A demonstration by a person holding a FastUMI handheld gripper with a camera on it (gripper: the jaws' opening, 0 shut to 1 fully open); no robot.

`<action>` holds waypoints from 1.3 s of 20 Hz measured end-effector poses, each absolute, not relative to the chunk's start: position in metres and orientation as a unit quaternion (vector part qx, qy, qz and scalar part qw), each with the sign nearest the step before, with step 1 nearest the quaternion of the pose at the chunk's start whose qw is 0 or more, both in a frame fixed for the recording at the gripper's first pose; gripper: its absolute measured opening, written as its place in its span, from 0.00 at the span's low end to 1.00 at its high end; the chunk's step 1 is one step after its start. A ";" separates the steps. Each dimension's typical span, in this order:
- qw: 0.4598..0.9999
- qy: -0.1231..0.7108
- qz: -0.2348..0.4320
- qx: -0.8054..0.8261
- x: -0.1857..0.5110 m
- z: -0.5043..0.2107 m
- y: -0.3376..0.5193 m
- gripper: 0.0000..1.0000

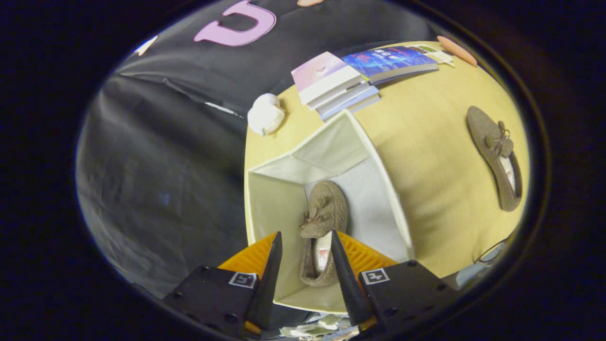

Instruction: Open the storage box then place both shoes into the box .Put the left shoe in first, then the right shoe, with the right side of both shoes facing outward in a uniform manner.

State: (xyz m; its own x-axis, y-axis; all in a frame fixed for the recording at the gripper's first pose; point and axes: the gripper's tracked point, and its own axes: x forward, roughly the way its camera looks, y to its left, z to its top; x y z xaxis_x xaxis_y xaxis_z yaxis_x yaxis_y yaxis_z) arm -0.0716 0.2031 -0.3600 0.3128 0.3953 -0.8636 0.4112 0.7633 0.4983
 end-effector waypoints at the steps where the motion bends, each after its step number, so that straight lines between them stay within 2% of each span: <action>1: 0.734 0.580 -0.002 0.352 -0.068 -0.353 0.199 0.66; 9: 0.755 0.534 -0.021 0.379 -0.043 -0.317 0.111 0.66; 16: 0.783 0.492 -0.103 0.366 -0.031 -0.321 -0.027 0.66; 20: 0.791 0.489 -0.152 0.334 -0.054 -0.341 -0.098 0.66; 26: 0.774 0.513 -0.206 0.309 -0.105 -0.374 -0.164 0.66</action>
